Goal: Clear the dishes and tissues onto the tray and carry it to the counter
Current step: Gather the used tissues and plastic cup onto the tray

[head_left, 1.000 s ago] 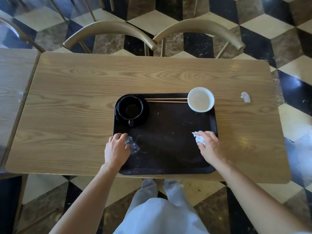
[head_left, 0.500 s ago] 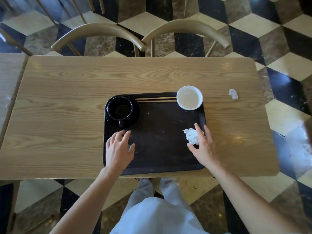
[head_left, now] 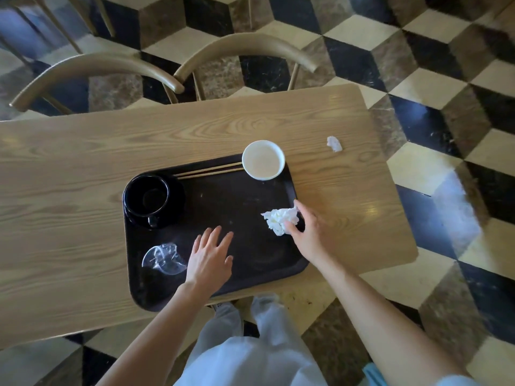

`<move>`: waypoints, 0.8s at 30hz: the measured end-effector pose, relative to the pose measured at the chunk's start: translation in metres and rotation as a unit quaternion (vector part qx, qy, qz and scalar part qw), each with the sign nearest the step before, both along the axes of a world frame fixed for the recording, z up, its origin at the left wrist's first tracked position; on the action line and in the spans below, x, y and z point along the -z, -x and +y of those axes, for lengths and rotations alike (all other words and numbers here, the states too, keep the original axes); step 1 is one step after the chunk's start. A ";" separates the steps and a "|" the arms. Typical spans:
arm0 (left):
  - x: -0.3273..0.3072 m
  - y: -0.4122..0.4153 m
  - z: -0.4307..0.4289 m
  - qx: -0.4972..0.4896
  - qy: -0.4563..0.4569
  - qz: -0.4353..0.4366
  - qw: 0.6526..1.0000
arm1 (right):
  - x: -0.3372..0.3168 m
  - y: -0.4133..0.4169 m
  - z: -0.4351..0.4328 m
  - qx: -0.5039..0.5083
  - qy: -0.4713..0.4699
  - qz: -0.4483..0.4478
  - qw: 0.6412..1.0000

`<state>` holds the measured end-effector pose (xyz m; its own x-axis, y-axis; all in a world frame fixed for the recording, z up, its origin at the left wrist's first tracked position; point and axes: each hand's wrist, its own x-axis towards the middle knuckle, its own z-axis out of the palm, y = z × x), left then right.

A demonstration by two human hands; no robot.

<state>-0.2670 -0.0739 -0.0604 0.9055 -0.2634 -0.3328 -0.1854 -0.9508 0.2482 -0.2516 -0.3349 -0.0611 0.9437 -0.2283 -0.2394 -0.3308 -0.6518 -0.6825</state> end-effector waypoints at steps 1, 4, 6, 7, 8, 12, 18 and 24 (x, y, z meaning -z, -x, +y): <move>-0.001 -0.002 -0.005 0.001 0.002 0.014 1.000 | -0.002 -0.006 0.000 -0.011 0.011 0.000 1.000; -0.005 -0.007 -0.022 -0.009 0.011 0.043 0.999 | -0.002 -0.016 0.000 -0.045 0.044 -0.012 0.998; -0.008 -0.011 -0.031 -0.024 0.013 0.057 0.998 | -0.001 -0.021 -0.003 -0.057 0.045 -0.005 0.997; -0.010 -0.013 -0.034 -0.036 0.017 0.063 0.997 | -0.002 -0.022 -0.005 -0.054 0.032 -0.002 0.998; -0.011 -0.015 -0.037 -0.049 0.024 0.066 0.996 | -0.006 -0.023 -0.008 -0.049 0.010 -0.001 0.999; -0.021 -0.027 -0.048 -0.092 0.057 0.046 0.993 | -0.036 -0.025 -0.024 0.002 -0.128 0.045 0.991; -0.046 -0.058 -0.064 -0.117 0.103 -0.041 0.987 | -0.068 -0.033 -0.061 0.084 -0.348 0.058 0.932; -0.081 -0.119 -0.105 -0.073 0.143 -0.075 0.984 | -0.075 -0.060 -0.101 0.147 -0.325 0.016 0.934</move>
<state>-0.1479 -0.1786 0.0202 0.9739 -0.1898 -0.1242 -0.1062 -0.8656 0.4894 -0.1913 -0.4357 0.0136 0.8531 -0.2726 -0.4448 -0.4577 0.0180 -0.8889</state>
